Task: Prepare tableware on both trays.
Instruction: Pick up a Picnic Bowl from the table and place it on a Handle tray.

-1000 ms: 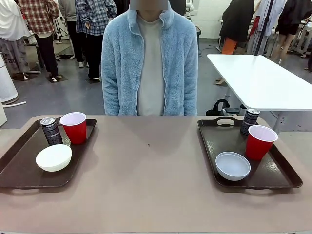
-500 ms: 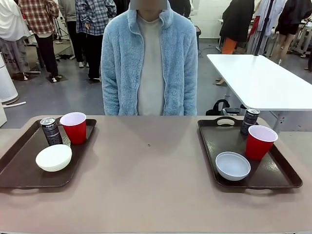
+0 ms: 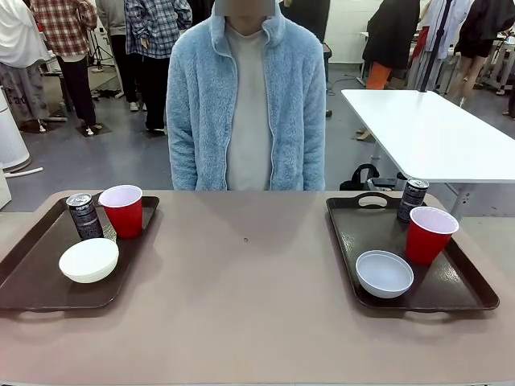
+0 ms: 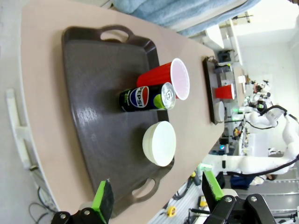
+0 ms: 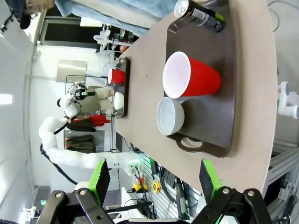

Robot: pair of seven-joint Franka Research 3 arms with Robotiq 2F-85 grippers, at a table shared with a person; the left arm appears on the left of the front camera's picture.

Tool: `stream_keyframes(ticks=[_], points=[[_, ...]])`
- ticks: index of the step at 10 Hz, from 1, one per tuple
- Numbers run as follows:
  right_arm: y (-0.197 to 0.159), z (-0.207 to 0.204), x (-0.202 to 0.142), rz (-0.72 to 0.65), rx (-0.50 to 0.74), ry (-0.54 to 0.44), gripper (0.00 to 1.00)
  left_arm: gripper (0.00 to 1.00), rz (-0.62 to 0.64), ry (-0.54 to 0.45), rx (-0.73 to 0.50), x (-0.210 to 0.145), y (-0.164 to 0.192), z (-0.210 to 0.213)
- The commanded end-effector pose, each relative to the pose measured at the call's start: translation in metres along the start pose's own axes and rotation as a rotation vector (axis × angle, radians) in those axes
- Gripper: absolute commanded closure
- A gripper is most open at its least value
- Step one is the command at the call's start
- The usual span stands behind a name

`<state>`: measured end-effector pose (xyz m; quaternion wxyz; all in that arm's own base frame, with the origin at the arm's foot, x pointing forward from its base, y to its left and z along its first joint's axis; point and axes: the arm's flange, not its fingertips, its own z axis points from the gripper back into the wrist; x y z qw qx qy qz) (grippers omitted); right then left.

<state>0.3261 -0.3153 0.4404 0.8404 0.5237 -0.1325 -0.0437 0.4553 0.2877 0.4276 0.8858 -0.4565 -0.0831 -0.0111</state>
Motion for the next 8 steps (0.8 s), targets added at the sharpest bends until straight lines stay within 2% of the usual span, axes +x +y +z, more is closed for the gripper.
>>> stream_keyframes(ticks=[1, 8], points=[[0.0025, -0.0018, -0.0019, 0.006, 0.004, -0.005, 0.00, 0.00, 0.013, -0.001, 0.018, -0.0016, -0.0039, 0.0008], [0.0025, -0.0018, -0.0019, 0.006, 0.004, -0.005, 0.00, 0.00, 0.013, -0.001, 0.018, -0.0016, -0.0039, 0.0008]])
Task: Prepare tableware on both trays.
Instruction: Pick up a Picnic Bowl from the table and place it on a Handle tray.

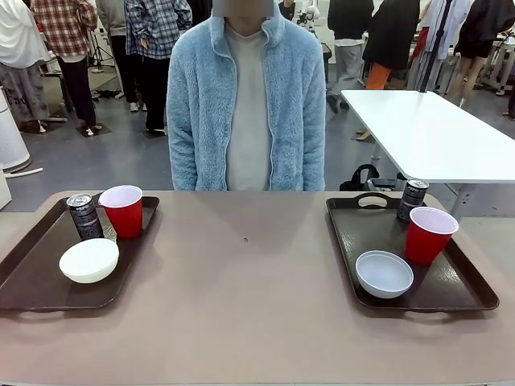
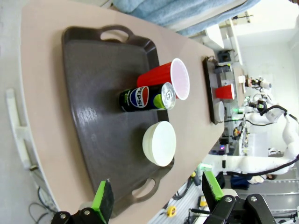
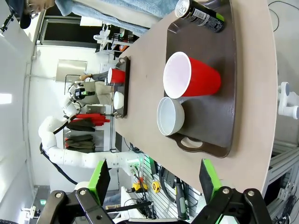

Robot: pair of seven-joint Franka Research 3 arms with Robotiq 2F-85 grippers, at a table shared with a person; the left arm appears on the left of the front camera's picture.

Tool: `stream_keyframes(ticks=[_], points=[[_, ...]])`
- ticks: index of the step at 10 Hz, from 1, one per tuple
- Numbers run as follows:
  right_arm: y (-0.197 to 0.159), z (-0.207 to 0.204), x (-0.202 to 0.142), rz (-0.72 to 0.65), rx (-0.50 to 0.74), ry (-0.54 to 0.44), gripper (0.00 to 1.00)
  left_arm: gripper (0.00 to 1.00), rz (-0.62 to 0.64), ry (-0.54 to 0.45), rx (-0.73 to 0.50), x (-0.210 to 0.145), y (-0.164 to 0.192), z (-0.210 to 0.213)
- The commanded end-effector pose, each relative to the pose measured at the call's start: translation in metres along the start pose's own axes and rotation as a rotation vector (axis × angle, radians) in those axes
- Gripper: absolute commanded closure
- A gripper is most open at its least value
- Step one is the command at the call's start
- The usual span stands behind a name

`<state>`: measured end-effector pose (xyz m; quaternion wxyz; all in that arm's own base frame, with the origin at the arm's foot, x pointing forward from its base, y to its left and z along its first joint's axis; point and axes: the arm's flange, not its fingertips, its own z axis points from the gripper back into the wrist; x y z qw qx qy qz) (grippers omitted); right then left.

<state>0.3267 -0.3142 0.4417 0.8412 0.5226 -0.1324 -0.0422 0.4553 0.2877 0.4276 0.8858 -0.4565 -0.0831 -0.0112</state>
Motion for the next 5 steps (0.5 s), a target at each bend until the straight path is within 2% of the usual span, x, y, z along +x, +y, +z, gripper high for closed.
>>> stream_keyframes(ticks=[1, 5], points=[[0.0008, -0.0012, -0.0025, 0.003, 0.006, -0.006, 0.00, 0.00, 0.013, -0.001, 0.018, -0.0016, -0.0039, 0.0008], [0.0008, -0.0012, -0.0025, 0.003, 0.006, -0.006, 0.00, 0.00, 0.013, -0.001, 0.018, -0.0016, -0.0039, 0.0008]])
